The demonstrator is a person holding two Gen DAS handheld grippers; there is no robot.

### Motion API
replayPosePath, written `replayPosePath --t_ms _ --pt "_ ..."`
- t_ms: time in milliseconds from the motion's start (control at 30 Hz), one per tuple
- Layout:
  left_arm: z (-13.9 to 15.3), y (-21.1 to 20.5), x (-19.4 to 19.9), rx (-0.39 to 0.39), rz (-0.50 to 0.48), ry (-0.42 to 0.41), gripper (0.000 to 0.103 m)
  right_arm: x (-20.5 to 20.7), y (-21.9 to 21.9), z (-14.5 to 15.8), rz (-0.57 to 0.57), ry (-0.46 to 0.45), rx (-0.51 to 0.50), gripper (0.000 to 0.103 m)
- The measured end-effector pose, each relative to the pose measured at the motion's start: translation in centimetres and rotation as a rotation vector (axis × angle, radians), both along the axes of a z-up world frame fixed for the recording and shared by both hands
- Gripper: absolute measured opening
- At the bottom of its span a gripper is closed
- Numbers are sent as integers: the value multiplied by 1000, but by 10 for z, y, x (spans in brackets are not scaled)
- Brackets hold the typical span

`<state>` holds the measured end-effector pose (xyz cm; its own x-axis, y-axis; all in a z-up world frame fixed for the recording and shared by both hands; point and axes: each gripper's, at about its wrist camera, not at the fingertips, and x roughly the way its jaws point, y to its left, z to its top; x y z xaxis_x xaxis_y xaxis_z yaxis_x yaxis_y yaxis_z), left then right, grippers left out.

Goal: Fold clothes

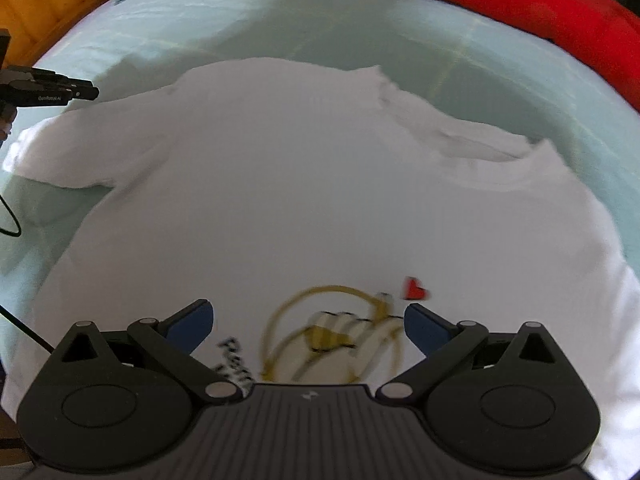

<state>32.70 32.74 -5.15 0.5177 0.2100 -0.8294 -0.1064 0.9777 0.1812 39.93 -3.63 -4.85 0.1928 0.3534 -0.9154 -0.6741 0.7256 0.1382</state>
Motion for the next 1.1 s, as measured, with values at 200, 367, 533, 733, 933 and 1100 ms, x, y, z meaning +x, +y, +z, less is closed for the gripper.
replayPosePath --t_ms 200,367,533,733,933,1100 --pt "-7 6 -1 20 -86 72 24 -11 18 2 62 22 31 103" --pt "-18 5 3 68 -189 160 29 -12 24 3 85 12 31 103" --pt "-24 15 11 29 -269 237 34 -10 25 -2 81 18 20 103" --pt "-22 8 12 15 -274 304 22 -8 27 -3 72 21 36 103" --pt "-18 -9 -2 72 -228 255 2 -6 25 -2 66 13 44 103" --pt "6 -2 -20 84 -91 157 2 -5 23 -2 50 5 44 103"
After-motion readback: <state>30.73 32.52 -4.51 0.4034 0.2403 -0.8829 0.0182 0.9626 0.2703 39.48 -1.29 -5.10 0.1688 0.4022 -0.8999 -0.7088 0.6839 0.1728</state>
